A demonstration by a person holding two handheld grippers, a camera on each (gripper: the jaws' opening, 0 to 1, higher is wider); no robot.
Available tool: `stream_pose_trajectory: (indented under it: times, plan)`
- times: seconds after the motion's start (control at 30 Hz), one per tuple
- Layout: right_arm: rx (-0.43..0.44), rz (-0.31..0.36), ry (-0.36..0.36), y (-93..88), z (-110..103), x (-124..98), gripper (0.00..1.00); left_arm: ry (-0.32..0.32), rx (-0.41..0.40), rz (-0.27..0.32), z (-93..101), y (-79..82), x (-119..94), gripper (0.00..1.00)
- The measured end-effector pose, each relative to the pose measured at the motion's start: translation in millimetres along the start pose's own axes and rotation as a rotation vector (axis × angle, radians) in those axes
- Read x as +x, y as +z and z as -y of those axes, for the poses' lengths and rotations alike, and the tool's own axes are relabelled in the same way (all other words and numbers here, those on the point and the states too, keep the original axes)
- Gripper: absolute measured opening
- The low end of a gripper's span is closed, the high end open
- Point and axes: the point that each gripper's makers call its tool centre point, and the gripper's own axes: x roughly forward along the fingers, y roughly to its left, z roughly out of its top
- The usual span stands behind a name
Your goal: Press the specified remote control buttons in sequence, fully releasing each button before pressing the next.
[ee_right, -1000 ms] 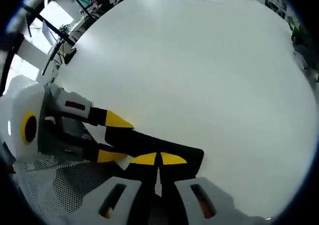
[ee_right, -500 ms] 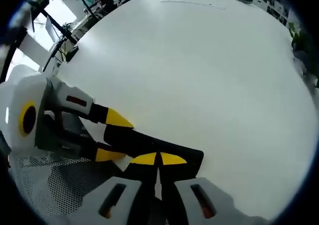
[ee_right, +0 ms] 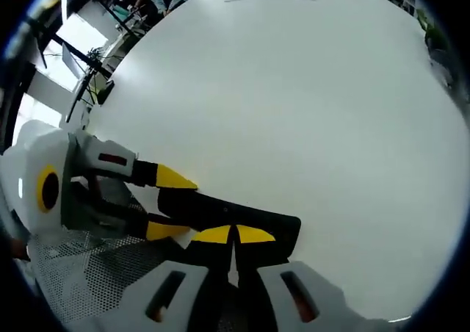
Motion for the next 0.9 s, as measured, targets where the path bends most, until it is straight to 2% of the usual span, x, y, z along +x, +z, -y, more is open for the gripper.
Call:
stream_pose_trajectory:
  times: [0.27, 0.47, 0.6, 0.8, 0.9]
  plan:
    - [0.036, -0.056, 0.0, -9.6, 2.6, -1.3, 0.0, -0.001, 0.002, 0.01, 0.0, 0.0, -0.2, 0.24]
    - [0.056, -0.065, -0.041, -12.0, 11.2, -5.4, 0.0, -0.002, 0.007, 0.014, -0.1, -0.2, 0.2, 0.24]
    - [0.137, -0.073, -0.026, -15.2, 14.6, -5.3, 0.0, -0.002, 0.005, 0.016, -0.1, 0.0, 0.0, 0.24]
    - [0.124, -0.068, -0.005, -15.0, 7.4, -3.0, 0.0, 0.0, 0.003, 0.01, -0.2, -0.2, 0.1, 0.24]
    - [0.099, -0.072, -0.024, -14.4, 7.1, -2.5, 0.0, -0.001, 0.001, 0.012, -0.4, -0.3, 0.1, 0.24]
